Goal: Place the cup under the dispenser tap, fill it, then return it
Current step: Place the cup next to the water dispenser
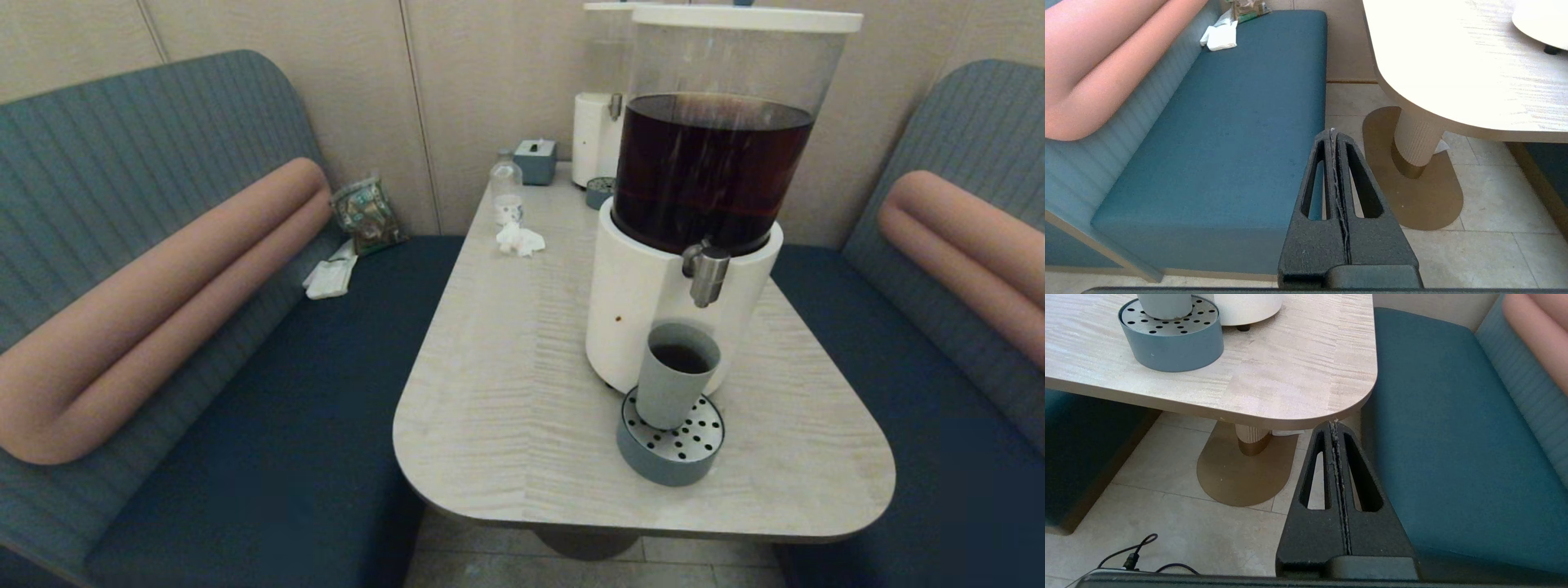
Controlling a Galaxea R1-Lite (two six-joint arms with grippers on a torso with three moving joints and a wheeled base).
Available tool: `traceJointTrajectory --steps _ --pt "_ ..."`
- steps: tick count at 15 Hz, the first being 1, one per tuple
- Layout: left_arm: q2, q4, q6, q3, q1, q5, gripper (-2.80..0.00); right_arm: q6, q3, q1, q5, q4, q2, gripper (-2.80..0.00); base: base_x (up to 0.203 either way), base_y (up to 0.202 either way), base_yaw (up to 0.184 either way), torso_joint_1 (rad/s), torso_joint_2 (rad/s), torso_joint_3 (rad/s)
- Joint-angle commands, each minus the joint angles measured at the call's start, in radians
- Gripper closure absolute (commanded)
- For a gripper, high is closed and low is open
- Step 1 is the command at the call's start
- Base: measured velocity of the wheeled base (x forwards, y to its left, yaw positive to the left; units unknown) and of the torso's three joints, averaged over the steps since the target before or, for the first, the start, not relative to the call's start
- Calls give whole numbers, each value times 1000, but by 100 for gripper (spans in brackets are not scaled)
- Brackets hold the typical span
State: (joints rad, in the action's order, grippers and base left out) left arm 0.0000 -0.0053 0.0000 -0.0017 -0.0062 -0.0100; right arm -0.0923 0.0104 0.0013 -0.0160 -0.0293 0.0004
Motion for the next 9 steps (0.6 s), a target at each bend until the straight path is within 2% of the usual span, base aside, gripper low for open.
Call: traceJointTrajectory --steps 1,2,9 --pt "0 2 12 0 0 -1 0 10 -3 0 2 -1 -1 0 0 0 0 0 0 0" --pt "0 -1 -2 0 0 1 0 11 -3 0 2 -1 -2 0 0 0 0 0 0 0" --pt "0 6 4 -1 0 -6 0 11 -3 0 3 -1 -2 0 0 0 0 0 0 0"
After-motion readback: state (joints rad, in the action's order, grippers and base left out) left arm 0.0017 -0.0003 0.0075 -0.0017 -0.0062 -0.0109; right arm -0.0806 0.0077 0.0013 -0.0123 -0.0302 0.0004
